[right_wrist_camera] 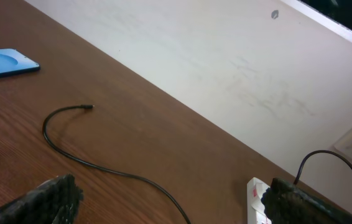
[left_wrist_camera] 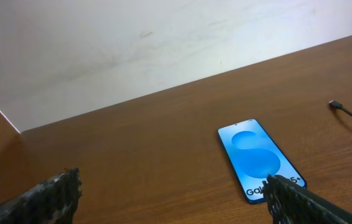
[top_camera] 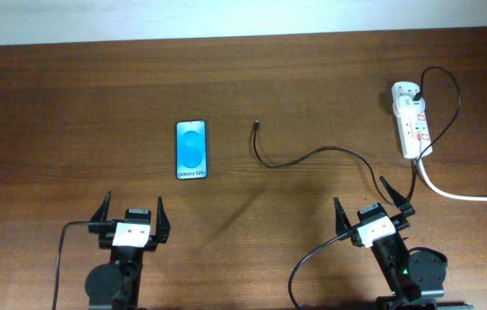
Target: Plug charger to phone and switch on socket
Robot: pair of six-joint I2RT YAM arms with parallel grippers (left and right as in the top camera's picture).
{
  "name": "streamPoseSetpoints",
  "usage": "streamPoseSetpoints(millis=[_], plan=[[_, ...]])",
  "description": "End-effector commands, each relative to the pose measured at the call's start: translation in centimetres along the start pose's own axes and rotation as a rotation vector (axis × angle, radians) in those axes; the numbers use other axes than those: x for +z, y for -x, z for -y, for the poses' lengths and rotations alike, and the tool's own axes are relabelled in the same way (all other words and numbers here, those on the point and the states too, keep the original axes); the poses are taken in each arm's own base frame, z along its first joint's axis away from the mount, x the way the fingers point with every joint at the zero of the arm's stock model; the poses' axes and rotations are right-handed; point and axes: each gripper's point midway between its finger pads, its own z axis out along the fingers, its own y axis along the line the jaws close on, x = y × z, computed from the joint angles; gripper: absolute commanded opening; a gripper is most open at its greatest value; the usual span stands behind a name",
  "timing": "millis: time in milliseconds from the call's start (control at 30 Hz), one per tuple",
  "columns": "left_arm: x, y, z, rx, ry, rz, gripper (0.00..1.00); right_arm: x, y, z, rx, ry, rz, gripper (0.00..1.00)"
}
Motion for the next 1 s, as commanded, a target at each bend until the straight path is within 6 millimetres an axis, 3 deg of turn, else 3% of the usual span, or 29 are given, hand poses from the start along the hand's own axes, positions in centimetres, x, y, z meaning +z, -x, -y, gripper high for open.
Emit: streamPoseSetpoints(millis=[0,633,967], plan=[[0.0,-0.1,0.1,0.011,-0.006,0.003,0.99,0.0,-0.2,-0.1,0.016,0.0,-0.003,0.98],[0.0,-0.1,-0.1,0.011,0.004,0.0,0.99,0.0,-0.2,-0.1,0.016,0.0,-0.003,0.98],[-0.1,1.4,0.4,0.011,-0.03,0.067,1.0,0.0,-0.2,-0.1,0.016,0.0,-0.003,0.98]])
